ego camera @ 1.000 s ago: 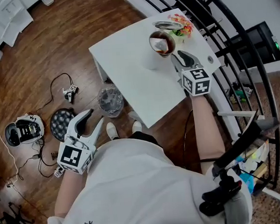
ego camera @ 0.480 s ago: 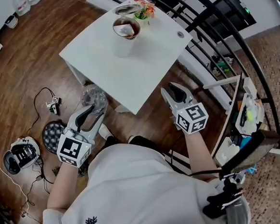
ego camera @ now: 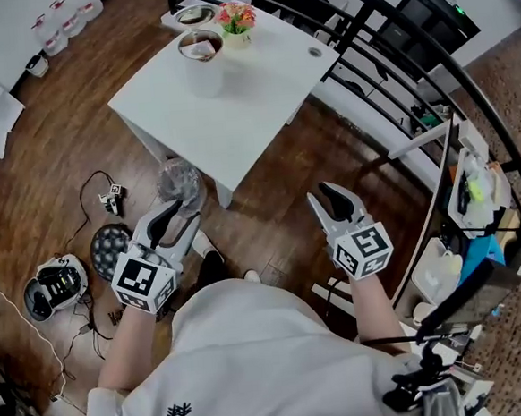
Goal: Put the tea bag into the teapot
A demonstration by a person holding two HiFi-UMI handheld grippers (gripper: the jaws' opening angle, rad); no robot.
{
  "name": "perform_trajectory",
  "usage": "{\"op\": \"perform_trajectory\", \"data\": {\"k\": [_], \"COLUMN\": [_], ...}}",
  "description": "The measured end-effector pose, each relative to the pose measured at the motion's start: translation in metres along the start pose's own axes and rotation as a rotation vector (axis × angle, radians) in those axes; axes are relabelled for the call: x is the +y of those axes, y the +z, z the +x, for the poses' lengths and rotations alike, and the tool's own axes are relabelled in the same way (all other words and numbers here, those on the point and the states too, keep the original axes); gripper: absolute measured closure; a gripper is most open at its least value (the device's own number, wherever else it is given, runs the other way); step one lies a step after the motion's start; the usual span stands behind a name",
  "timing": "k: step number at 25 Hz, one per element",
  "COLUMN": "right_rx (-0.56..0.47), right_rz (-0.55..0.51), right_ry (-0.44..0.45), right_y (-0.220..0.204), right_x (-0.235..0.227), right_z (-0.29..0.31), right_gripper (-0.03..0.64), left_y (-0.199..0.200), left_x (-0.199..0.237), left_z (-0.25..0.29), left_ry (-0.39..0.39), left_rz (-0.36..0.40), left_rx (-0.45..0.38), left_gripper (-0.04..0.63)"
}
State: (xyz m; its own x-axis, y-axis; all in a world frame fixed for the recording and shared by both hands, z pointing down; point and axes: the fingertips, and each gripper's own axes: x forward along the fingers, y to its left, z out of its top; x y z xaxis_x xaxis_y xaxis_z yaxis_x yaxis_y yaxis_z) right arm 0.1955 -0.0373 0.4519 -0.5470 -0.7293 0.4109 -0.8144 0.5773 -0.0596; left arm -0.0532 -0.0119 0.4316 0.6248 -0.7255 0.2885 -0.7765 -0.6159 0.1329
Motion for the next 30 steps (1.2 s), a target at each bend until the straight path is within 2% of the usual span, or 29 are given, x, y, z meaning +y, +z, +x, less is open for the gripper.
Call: {"op": "perform_trajectory", "data": {"k": [5,12,17,22,27,30], "right_rx": [-0.007,-0.025,-0.027,-0.045,-0.044,-0.036], "right_rz": [-0.004,-0.001,0.023,0.026,0.032,0.032], "right_ry": [0.048,0.072,0.029,0.003,-0.020,-0.039], "right_y": [-0.033,-0.048,-0.047,-0.032,-0.028,-0.028], "right_x": [0.016,0.058,0.091,0.135,0.164,0.177], "right_z": [-0.052,-0.096,-0.117,-0.121,-0.124,-0.127], "right_gripper": [0.505,0.491,0.484,0.482,0.493,0.497], "left_y": [-0.012,-0.015,-0.011,-0.021,-0.029,-0.031], "left_x": [-0.059,-0.096,-0.100,-0.080,-0.068,-0.066], "left_z": [-0.032,-0.073,-0.104,-0.146,-0.165,-0.173], "left_ry": [0.055,0.041,-0.011,-0.024,-0.048,-0.069], "left_rz": [-0.013,0.039,0.051,0.042,0.020,0.033], "left_rx": [0.031,0.059,0.028,0.012,0.015,0.011], "left_gripper": [0.440,0.440,0.440,0.440,0.440,0.440]}}
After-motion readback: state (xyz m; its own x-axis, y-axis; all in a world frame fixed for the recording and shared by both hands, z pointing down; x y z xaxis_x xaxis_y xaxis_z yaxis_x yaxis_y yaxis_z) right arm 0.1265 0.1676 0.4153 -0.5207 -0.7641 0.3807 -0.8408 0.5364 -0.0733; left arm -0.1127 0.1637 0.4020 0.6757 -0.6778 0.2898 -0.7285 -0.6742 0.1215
